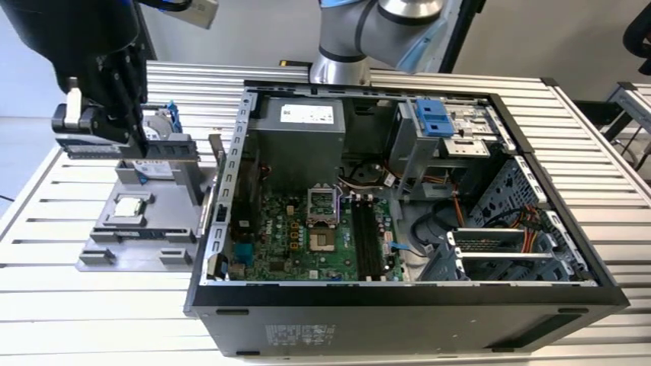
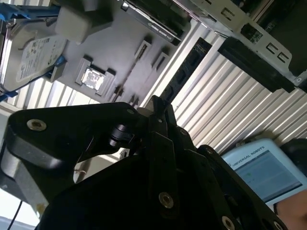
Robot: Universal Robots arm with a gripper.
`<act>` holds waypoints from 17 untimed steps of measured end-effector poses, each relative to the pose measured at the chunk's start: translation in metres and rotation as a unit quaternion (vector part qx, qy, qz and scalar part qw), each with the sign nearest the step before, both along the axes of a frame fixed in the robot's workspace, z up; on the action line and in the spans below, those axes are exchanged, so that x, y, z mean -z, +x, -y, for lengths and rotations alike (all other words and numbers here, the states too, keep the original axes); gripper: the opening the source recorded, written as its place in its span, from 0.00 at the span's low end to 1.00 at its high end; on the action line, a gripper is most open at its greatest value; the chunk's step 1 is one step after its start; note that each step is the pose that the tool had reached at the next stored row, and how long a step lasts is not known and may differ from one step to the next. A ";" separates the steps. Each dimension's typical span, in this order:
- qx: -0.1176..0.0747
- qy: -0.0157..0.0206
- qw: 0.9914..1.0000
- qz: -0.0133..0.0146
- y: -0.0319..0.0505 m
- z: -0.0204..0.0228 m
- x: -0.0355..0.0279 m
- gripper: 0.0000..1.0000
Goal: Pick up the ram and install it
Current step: 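Pick up the ram and move it above insertion slot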
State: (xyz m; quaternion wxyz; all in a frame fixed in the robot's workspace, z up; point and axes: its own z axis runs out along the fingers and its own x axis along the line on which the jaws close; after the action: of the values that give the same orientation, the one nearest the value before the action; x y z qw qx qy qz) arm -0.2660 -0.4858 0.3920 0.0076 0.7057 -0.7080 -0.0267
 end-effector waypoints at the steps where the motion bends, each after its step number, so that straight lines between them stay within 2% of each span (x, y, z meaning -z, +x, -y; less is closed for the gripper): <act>1: -0.001 0.000 1.000 0.000 0.0028 0.0000 0.0000 0.00; 17: -0.014 0.000 1.000 0.000 0.0431 0.0000 0.0000 0.00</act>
State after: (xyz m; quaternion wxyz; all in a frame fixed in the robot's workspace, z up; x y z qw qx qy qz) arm -0.2229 -0.4858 0.3920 0.0080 0.7153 -0.6983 -0.0266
